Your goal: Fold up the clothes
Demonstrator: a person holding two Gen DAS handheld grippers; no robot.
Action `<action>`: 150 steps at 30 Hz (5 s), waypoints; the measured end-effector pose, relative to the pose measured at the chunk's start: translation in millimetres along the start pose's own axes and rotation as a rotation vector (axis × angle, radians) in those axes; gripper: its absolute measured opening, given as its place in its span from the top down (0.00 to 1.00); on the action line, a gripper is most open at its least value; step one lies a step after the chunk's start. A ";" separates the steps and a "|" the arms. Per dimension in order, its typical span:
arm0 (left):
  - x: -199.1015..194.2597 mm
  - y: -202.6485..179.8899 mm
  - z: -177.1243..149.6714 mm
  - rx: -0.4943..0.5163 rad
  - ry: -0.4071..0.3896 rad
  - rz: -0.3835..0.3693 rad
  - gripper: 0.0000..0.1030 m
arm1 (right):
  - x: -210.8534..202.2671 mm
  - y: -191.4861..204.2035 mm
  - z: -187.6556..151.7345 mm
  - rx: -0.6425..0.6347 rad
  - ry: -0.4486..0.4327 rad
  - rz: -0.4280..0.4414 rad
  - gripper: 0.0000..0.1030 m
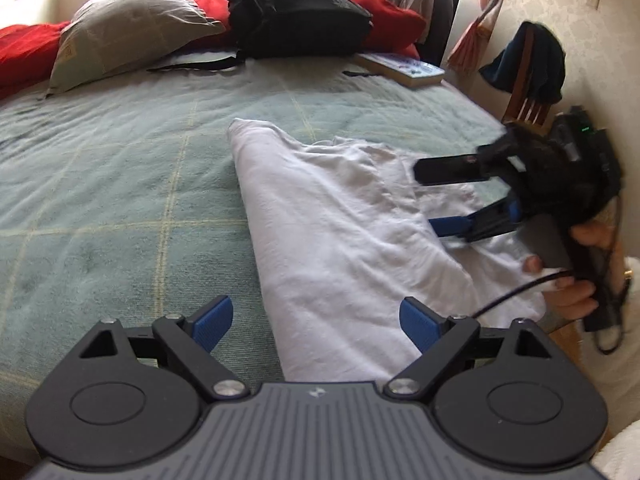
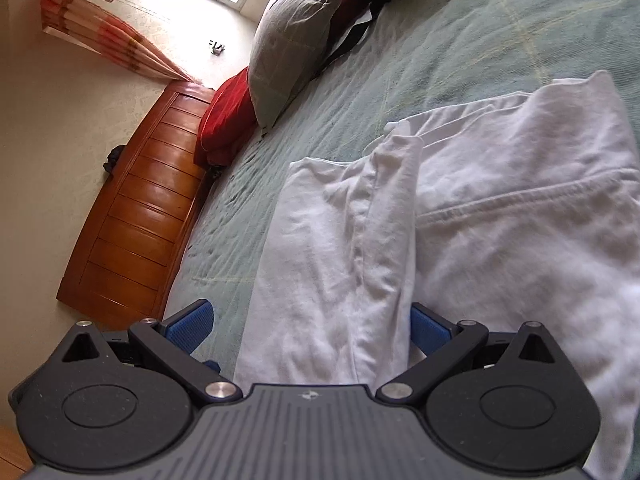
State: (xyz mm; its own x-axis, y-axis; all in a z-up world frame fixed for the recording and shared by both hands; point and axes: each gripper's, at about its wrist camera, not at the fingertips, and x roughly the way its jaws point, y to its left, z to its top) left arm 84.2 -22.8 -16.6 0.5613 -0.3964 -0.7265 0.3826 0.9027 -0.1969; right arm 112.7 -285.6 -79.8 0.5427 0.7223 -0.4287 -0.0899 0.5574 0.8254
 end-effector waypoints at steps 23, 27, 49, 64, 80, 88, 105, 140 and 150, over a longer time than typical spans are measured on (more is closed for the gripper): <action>-10.5 8.0 -17.8 -0.053 -0.030 -0.097 0.12 | 19.8 -0.9 5.1 -0.019 0.024 0.037 0.00; -14.0 11.4 -18.3 -0.069 -0.053 -0.125 0.11 | 16.3 -3.5 -3.4 -0.052 -0.010 0.003 0.19; -18.6 4.1 -24.0 -0.055 -0.062 -0.126 0.11 | -25.3 32.8 -6.0 -0.229 -0.143 -0.261 0.90; -19.2 3.9 -25.1 -0.046 -0.063 -0.145 0.11 | -60.7 5.4 -6.8 -0.146 -0.185 -0.330 0.91; -15.4 -0.1 -24.1 -0.035 -0.049 -0.145 0.11 | -61.8 18.7 -14.9 -0.177 -0.201 -0.331 0.92; -15.3 -2.0 -23.4 -0.033 -0.046 -0.150 0.11 | -75.2 -12.2 -12.9 -0.096 -0.198 -0.400 0.92; -11.0 -6.2 -12.4 0.006 -0.018 -0.123 0.11 | -99.3 -11.8 -24.0 -0.155 -0.257 -0.445 0.75; 60.3 -42.4 -12.4 0.212 0.186 -0.384 0.10 | -107.3 24.5 -87.2 -0.439 -0.129 -0.387 0.50; 21.0 -32.8 49.8 0.253 -0.008 -0.324 0.09 | -99.2 39.6 -69.4 -0.559 -0.200 -0.410 0.47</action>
State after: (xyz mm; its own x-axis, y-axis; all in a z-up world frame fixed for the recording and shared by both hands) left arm 120.0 -69.0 7.4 0.3877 -0.6557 -0.6479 0.7083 0.6617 -0.2459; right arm -2.6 -306.8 -30.1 0.7622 0.3511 -0.5438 -0.2313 0.9324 0.2777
